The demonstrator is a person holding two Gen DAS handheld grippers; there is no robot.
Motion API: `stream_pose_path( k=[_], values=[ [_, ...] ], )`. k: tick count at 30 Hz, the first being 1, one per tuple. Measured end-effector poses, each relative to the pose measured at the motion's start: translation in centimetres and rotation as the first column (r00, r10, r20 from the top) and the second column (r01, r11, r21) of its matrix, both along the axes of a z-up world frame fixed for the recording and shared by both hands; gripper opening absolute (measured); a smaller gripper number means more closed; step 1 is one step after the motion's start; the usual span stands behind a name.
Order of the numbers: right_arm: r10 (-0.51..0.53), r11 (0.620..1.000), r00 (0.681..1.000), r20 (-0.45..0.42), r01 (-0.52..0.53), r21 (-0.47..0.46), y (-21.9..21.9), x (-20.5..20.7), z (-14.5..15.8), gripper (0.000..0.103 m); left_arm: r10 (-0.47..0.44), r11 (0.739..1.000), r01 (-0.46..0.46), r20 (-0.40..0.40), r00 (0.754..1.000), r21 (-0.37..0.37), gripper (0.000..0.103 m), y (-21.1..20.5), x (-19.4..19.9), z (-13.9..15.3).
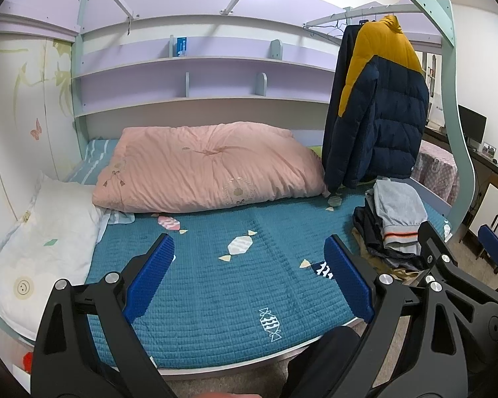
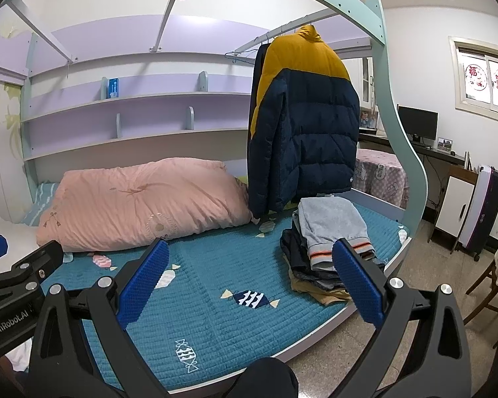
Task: Fold large clothes
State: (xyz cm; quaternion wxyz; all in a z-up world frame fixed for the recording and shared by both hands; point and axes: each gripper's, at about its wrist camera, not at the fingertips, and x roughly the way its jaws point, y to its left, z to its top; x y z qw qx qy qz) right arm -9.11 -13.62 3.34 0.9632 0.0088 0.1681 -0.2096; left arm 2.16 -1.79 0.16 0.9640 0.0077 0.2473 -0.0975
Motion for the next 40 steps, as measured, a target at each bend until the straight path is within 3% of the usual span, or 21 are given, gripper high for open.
stream_pose_path(
  k=[40],
  values=[
    [-0.005,1.000,1.000,-0.005,0.005,0.011,0.18,-0.26,-0.42,0.095,-0.001,1.000,0.001,-0.008,1.000,0.006,0.092,0.09,-0.19,-0.27]
  ],
)
